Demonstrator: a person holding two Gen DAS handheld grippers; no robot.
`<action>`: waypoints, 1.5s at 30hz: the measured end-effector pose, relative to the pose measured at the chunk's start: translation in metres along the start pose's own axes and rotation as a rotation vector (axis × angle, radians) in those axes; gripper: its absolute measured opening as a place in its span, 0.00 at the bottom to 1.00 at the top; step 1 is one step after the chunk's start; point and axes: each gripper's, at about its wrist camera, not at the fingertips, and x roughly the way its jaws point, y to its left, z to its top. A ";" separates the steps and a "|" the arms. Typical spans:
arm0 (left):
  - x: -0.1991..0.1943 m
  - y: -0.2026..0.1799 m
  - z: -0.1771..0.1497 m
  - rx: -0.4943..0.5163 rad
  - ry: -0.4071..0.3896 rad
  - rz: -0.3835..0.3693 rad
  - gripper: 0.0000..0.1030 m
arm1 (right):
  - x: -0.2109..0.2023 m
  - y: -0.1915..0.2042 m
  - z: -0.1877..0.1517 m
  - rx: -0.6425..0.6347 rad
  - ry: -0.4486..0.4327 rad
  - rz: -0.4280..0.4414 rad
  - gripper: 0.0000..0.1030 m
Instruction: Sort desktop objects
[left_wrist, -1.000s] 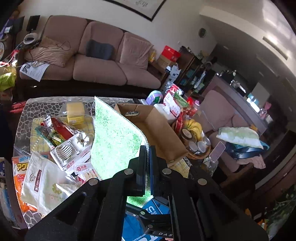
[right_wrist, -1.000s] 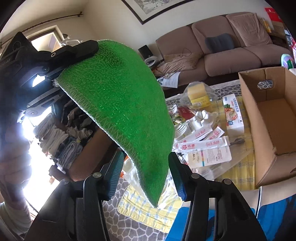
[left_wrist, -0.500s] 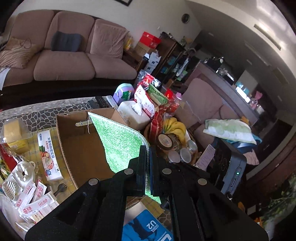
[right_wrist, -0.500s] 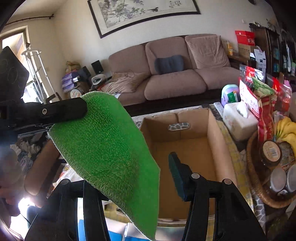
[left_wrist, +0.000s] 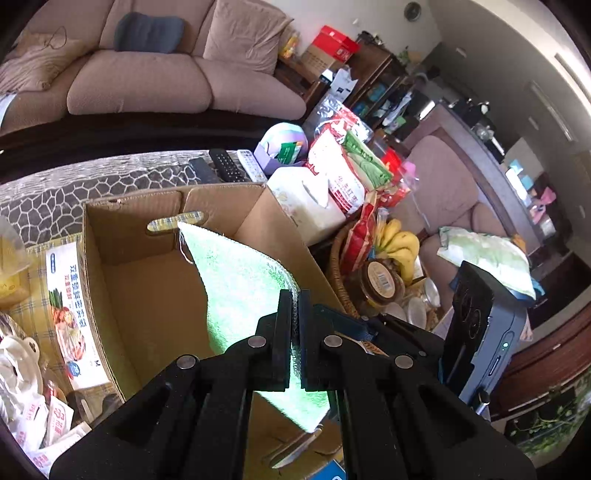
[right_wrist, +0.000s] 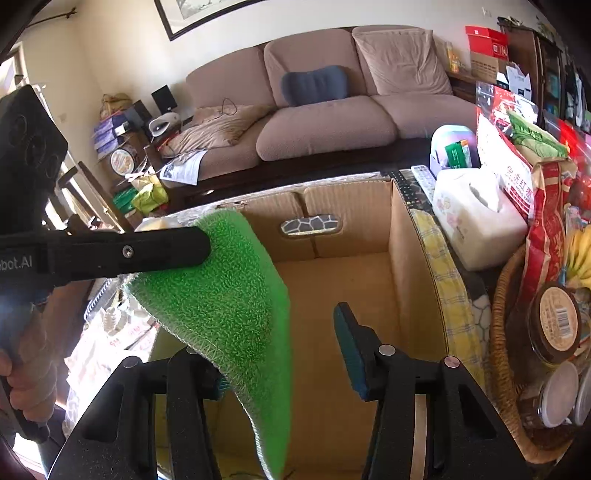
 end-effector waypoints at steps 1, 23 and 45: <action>0.002 0.001 0.008 0.001 -0.004 0.001 0.03 | 0.005 0.001 0.006 -0.007 0.006 -0.007 0.47; 0.033 0.062 -0.008 0.047 0.204 0.271 0.22 | 0.115 0.025 0.002 -0.265 0.422 -0.144 0.60; -0.009 0.059 -0.021 0.087 0.180 0.249 0.25 | 0.080 0.025 0.019 -0.234 0.486 -0.053 0.64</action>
